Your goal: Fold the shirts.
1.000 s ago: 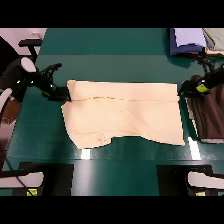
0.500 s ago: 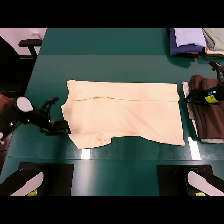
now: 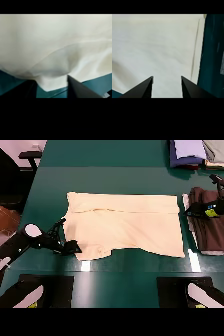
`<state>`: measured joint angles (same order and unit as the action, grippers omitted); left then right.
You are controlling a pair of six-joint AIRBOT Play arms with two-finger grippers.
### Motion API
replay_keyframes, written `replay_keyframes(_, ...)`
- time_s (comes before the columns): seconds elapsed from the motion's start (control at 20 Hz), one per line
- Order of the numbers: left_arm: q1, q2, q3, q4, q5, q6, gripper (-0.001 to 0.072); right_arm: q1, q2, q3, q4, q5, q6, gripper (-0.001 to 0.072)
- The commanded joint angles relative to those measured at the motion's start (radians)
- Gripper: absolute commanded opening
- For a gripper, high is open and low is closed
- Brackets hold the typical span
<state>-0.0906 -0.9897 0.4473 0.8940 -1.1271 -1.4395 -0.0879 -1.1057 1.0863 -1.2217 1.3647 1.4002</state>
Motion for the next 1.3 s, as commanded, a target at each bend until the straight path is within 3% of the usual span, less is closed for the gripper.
replay_keyframes(0.0, -0.028, 0.002, 0.008, -0.056, 0.007, 0.013, 0.0028, -0.020, 0.002, -0.009, -0.011, 0.059, 0.000, 0.0411)
replay_keyframes(0.15, -0.028, 0.029, 0.076, -0.011, -0.045, 0.015, 0.0026, -0.126, 0.033, -0.137, -0.012, 0.109, 0.000, 0.0413)
replay_keyframes(0.25, -0.028, 0.055, 0.119, 0.015, -0.048, 0.011, 0.0026, -0.219, 0.060, -0.261, -0.011, 0.108, 0.000, 0.0638)
replay_keyframes(0.5, -0.028, 0.060, 0.152, 0.019, -0.055, 0.004, 0.0026, -0.363, 0.041, -0.490, 0.000, 0.108, 0.000, 0.0607)
replay_keyframes(0.55, -0.028, 0.060, 0.152, 0.019, -0.055, 0.003, 0.0026, -0.356, 0.021, -0.515, 0.001, 0.101, 0.000, 0.0552)
replay_keyframes(0.7, -0.028, 0.060, 0.152, 0.021, -0.061, 0.006, 0.0026, -0.290, -0.036, -0.532, 0.027, 0.048, 0.000, 0.0542)
replay_keyframes(0.9, -0.028, 0.060, 0.153, 0.139, -0.150, 0.004, 0.0025, -0.179, -0.037, -0.468, 0.039, -0.004, 0.000, 0.0160)
replay_keyframes(1.0, -0.028, 0.062, 0.164, 0.209, -0.217, -0.005, 0.0024, -0.142, 0.006, -0.425, 0.014, 0.012, 0.000, 0.0017)
replay_keyframes(1.25, -0.028, 0.247, 0.232, 0.319, -0.386, -0.055, 0.0025, -0.083, 0.182, -0.341, -0.141, 0.197, 0.001, 0.0016)
